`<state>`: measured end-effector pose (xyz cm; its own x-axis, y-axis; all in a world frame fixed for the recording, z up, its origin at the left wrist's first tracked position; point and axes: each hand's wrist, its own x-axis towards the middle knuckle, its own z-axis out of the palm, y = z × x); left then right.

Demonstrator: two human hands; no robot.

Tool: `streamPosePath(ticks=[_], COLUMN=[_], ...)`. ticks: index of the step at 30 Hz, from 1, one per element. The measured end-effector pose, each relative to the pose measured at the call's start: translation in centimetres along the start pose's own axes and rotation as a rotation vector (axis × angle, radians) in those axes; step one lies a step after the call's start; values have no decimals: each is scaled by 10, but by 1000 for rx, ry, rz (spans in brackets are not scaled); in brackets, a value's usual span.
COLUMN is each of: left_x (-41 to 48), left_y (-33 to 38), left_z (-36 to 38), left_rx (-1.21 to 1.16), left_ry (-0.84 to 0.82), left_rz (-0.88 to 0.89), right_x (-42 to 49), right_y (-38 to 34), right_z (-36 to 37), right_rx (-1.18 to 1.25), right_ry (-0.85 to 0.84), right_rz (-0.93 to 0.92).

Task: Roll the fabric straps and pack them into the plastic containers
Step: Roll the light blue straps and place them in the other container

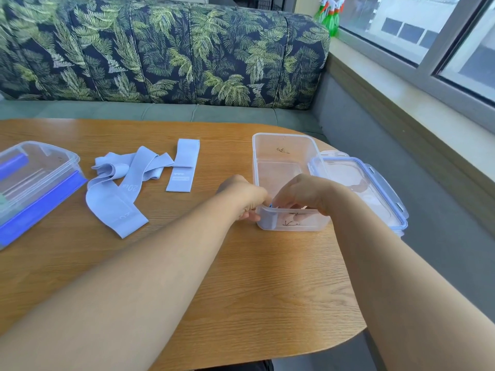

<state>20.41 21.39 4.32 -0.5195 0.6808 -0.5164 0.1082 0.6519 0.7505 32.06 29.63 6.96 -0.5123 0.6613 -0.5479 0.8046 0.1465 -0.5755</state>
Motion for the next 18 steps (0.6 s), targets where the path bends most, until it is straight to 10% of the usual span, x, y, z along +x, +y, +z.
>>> streamPosePath(ticks=[18], left_x=[-11], left_y=[4], left_z=[-7], left_rx=[-61], left_ry=[3], left_rz=[36], right_x=[2], right_y=[2], right_z=[1], right_rx=[61], right_ry=[30], right_rz=[-42])
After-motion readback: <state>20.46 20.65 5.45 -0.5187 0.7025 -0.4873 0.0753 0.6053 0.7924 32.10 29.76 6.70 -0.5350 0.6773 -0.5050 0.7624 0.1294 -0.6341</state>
